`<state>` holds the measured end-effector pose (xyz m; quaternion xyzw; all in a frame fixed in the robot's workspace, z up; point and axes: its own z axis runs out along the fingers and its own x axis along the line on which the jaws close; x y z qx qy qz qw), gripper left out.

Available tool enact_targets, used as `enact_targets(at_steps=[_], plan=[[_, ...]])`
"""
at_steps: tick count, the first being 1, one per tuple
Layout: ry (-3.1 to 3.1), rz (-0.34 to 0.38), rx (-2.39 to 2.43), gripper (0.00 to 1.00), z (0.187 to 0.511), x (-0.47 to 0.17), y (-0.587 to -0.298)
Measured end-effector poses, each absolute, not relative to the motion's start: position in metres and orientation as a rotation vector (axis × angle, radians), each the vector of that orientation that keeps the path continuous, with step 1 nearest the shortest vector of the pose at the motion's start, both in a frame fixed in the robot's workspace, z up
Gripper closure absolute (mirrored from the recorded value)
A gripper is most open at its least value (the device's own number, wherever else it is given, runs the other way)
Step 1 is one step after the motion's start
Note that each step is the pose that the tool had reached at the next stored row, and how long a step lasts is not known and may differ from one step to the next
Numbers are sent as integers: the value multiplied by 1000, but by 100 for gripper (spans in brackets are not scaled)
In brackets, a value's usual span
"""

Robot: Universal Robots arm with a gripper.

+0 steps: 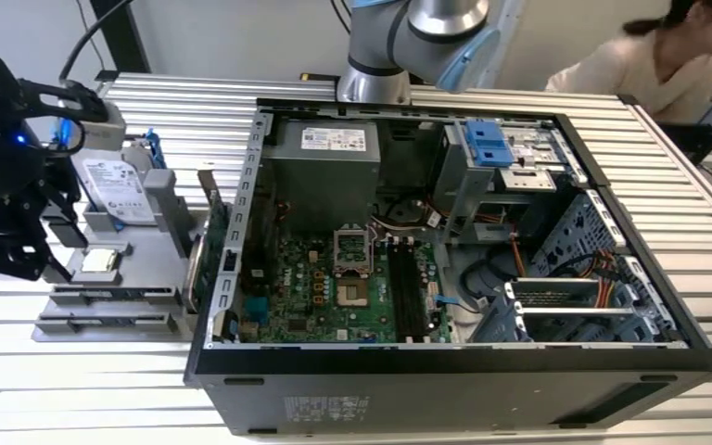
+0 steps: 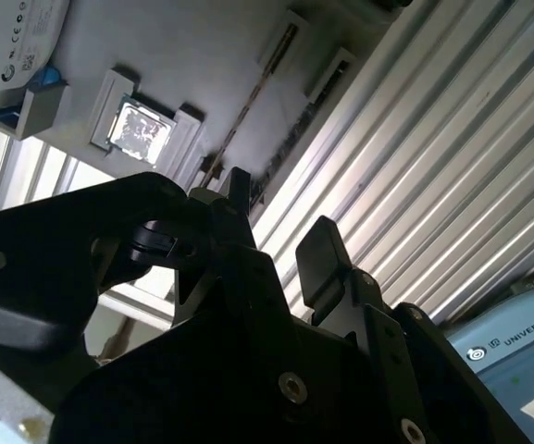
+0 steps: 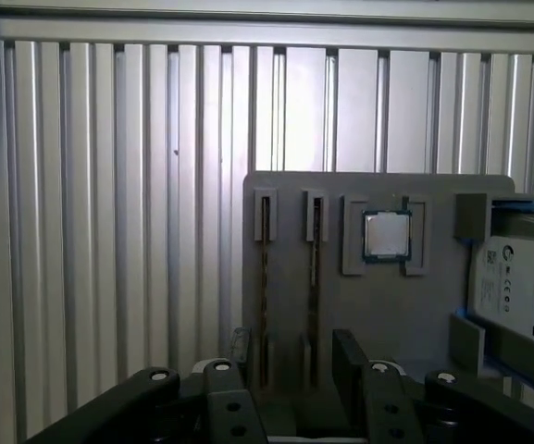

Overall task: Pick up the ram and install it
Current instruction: 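Pick up the ram and move it above insertion slot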

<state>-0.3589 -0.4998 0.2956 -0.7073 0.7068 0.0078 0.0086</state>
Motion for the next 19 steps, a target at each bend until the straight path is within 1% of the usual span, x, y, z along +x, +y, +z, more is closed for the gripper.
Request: enact_targets(at_steps=[12, 19], plan=[[2212, 20, -2210, 0, 275, -359, -500], [2212, 19, -2210, 0, 271, -359, -500]])
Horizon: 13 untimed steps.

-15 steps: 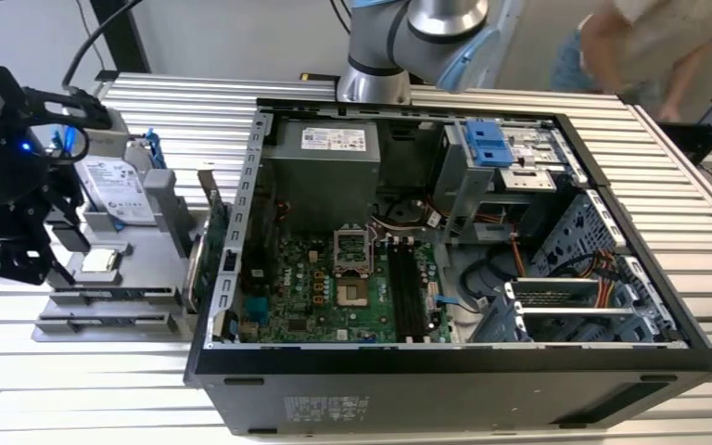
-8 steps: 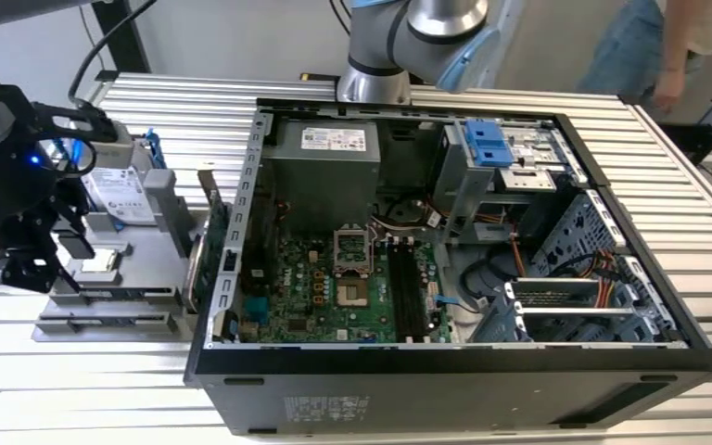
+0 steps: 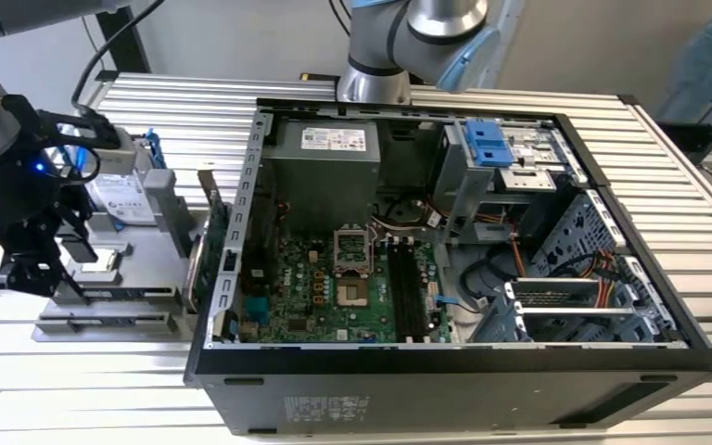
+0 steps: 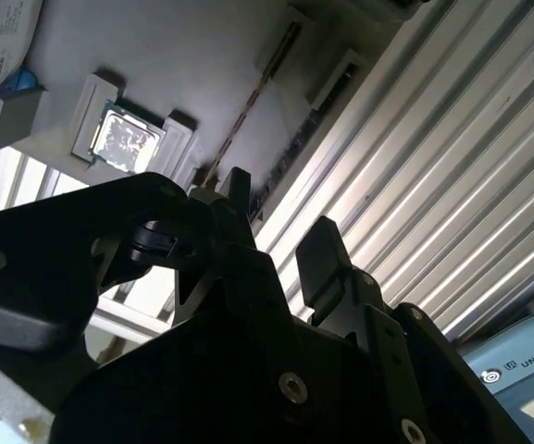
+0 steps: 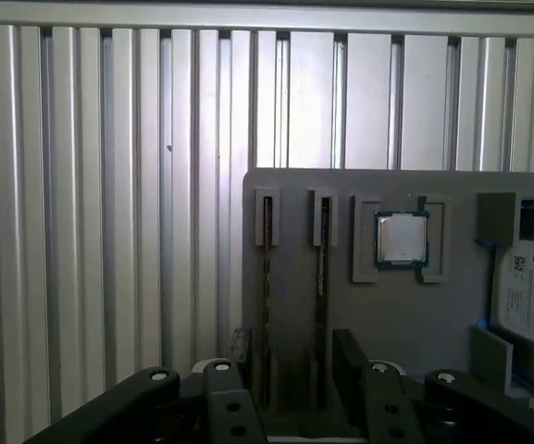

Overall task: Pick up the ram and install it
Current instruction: 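Pick up the ram and move it above insertion slot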

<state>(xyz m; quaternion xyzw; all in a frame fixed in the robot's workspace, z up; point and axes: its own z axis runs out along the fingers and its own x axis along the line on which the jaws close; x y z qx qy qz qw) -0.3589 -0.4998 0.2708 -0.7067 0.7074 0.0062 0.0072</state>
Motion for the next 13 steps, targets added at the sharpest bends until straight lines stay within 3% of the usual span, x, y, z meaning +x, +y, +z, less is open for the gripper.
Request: enact_targets(at_steps=[13], plan=[[2213, 19, -2210, 0, 247, -357, -501]])
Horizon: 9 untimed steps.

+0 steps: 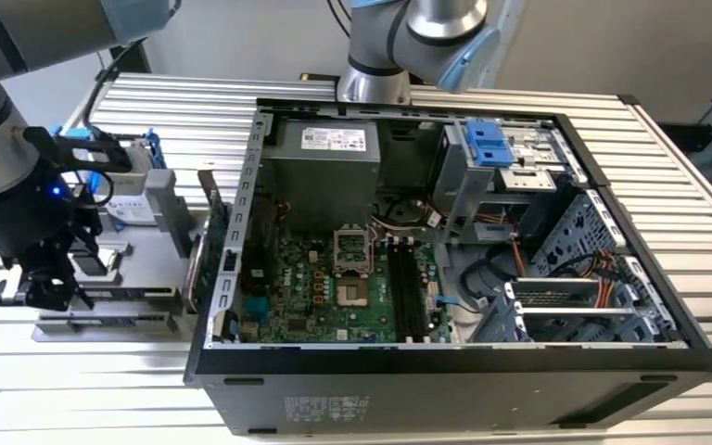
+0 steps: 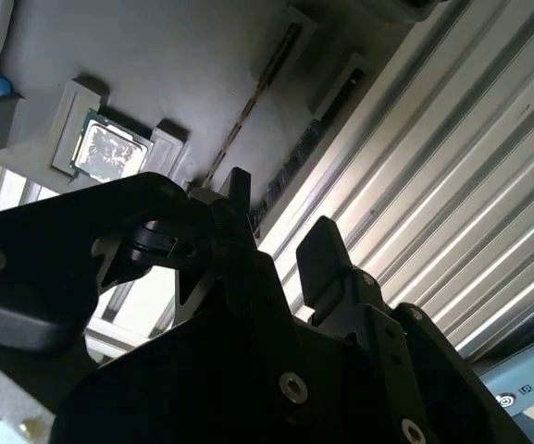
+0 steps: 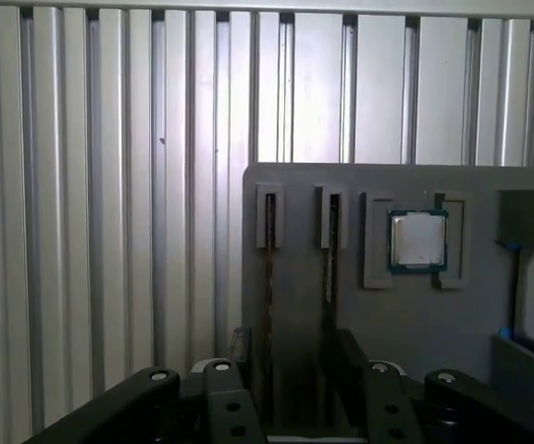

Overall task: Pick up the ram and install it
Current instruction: 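Pick up the ram and move it above insertion slot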

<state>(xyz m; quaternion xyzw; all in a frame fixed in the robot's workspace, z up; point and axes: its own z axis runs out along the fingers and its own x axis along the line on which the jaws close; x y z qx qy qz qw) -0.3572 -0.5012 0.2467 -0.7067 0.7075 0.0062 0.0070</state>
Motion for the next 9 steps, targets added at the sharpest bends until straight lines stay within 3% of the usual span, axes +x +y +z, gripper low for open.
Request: enact_targets(at_steps=[9], plan=[[2213, 19, -2211, 0, 231, -356, -503]])
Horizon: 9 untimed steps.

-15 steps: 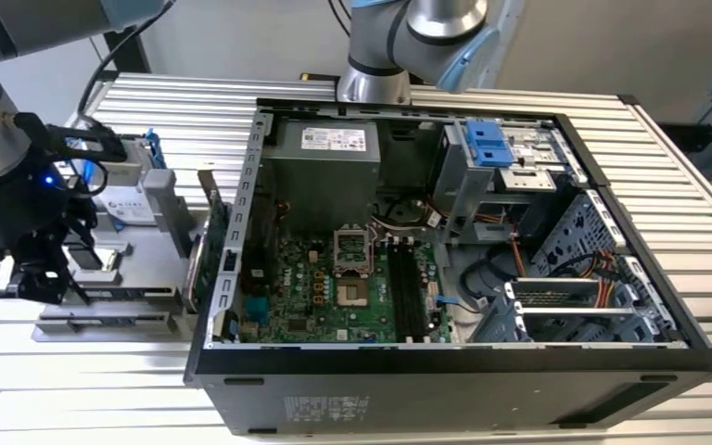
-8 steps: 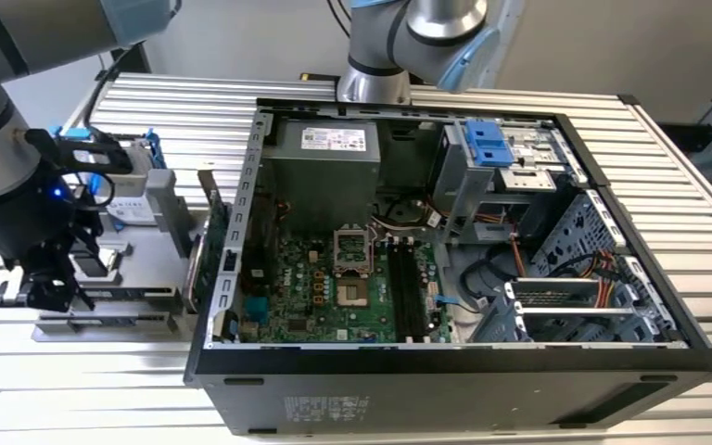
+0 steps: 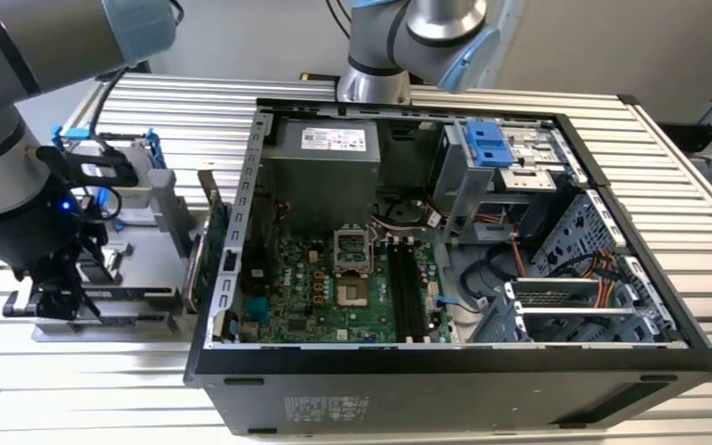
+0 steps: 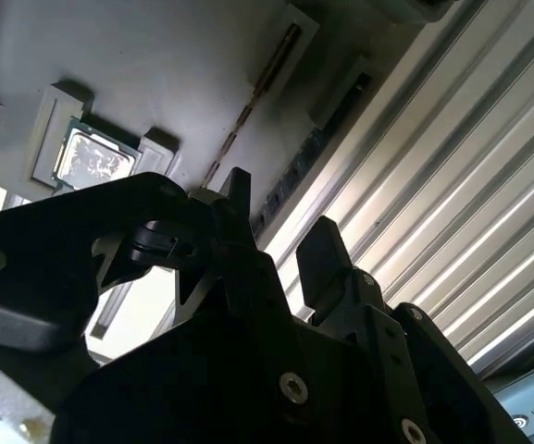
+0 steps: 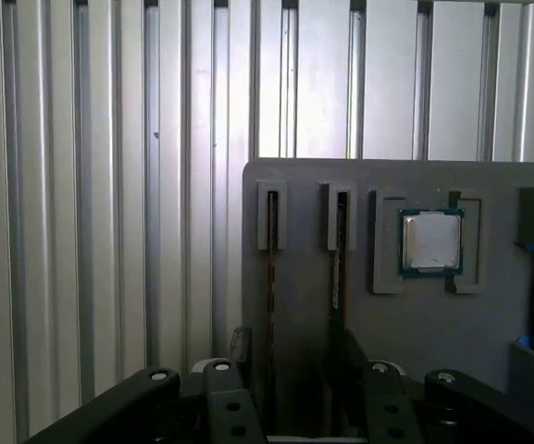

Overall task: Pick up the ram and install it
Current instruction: 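Pick up the ram and move it above insertion slot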

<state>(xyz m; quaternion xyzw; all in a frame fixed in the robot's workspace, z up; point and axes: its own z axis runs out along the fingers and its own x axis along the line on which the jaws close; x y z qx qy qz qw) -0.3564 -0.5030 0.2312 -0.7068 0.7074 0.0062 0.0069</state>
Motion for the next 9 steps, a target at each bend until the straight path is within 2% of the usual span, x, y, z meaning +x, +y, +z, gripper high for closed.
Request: enact_targets(at_steps=[9], plan=[[2213, 19, -2210, 0, 216, -356, -505]])
